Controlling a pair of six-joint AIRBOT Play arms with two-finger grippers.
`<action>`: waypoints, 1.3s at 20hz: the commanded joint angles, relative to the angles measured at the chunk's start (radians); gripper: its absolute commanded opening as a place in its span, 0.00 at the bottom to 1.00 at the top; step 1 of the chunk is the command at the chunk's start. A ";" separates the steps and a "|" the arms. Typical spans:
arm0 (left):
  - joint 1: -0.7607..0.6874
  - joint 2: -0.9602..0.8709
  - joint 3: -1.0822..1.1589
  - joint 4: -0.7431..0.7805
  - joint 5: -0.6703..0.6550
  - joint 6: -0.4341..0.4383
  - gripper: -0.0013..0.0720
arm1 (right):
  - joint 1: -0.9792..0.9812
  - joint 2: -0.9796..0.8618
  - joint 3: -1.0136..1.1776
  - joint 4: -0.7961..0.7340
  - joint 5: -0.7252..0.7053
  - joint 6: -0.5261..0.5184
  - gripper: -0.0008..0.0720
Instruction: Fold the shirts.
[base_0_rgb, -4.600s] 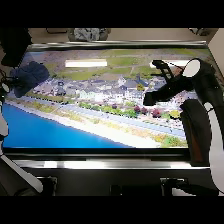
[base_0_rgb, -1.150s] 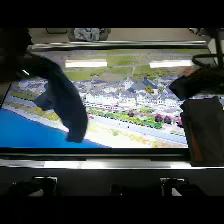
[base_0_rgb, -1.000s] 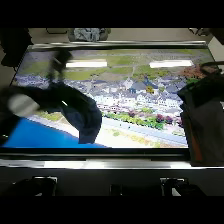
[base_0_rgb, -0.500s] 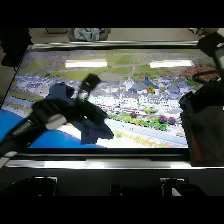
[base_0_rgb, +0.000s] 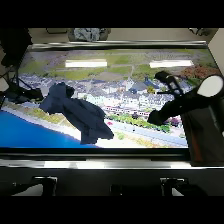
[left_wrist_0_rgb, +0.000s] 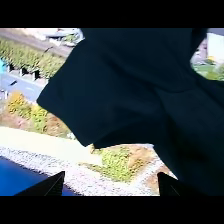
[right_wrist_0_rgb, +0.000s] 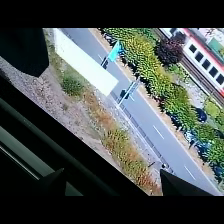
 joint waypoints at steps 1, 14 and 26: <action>0.173 -0.129 0.005 -0.049 0.011 0.008 1.00 | 0.001 -0.056 -0.161 0.159 -0.083 -0.026 0.98; 0.163 -0.396 0.006 -0.245 0.221 0.078 1.00 | 0.231 -0.246 -0.225 0.230 -0.245 -0.144 0.99; 0.163 -0.364 0.008 -0.355 0.219 0.183 0.05 | 0.412 -0.396 -0.225 0.451 -0.515 -0.188 0.99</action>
